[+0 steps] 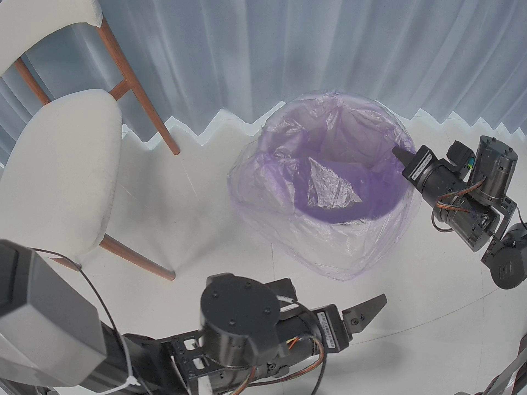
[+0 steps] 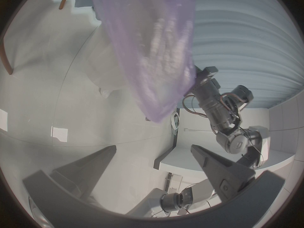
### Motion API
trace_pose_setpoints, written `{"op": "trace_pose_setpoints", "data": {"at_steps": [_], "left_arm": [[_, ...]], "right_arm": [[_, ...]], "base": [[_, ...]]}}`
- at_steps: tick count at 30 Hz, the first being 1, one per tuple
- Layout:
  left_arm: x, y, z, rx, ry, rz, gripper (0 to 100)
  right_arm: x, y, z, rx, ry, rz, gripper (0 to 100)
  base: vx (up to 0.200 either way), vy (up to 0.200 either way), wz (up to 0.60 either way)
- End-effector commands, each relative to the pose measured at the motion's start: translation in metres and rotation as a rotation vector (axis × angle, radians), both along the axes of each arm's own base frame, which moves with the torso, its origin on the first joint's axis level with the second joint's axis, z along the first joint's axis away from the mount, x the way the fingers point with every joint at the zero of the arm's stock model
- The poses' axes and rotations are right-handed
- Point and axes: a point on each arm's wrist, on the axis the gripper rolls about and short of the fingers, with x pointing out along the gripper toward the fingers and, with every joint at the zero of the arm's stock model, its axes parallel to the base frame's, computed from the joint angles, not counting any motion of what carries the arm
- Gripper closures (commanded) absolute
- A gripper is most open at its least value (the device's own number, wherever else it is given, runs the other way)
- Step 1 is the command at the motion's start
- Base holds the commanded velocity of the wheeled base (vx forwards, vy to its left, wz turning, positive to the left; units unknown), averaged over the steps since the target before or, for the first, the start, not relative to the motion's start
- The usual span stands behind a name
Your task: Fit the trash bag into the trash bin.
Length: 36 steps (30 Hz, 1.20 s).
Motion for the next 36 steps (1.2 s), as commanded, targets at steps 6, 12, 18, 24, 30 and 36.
{"op": "trace_pose_setpoints", "data": {"at_steps": [6, 12, 18, 24, 30, 36], "left_arm": [[-0.033, 0.064, 0.036, -0.116, -0.061, 0.013, 0], [0.006, 0.111, 0.049, -0.146, -0.106, 0.194, 0], [0.028, 0.136, 0.051, -0.120, -0.156, 0.292, 0], [0.039, 0.128, 0.064, -0.099, -0.146, 0.288, 0], [0.035, 0.110, 0.062, 0.008, -0.042, 0.226, 0], [0.045, 0.091, 0.047, 0.103, -0.038, 0.177, 0]], "right_arm": [[-0.005, -0.003, -0.021, -0.071, 0.058, 0.006, 100], [-0.011, -0.005, -0.033, -0.147, 0.087, 0.021, 100], [-0.015, -0.005, -0.039, -0.217, 0.082, 0.067, 100], [-0.020, -0.006, -0.046, -0.326, 0.017, 0.147, 100], [-0.022, -0.005, -0.045, -0.375, -0.031, 0.178, 100], [-0.026, -0.006, -0.051, -0.437, -0.039, 0.209, 100]], "base": [[0.000, 0.000, 0.00], [0.000, 0.000, 0.00], [0.000, 0.000, 0.00], [0.000, 0.000, 0.00], [0.000, 0.000, 0.00], [0.000, 0.000, 0.00]]}}
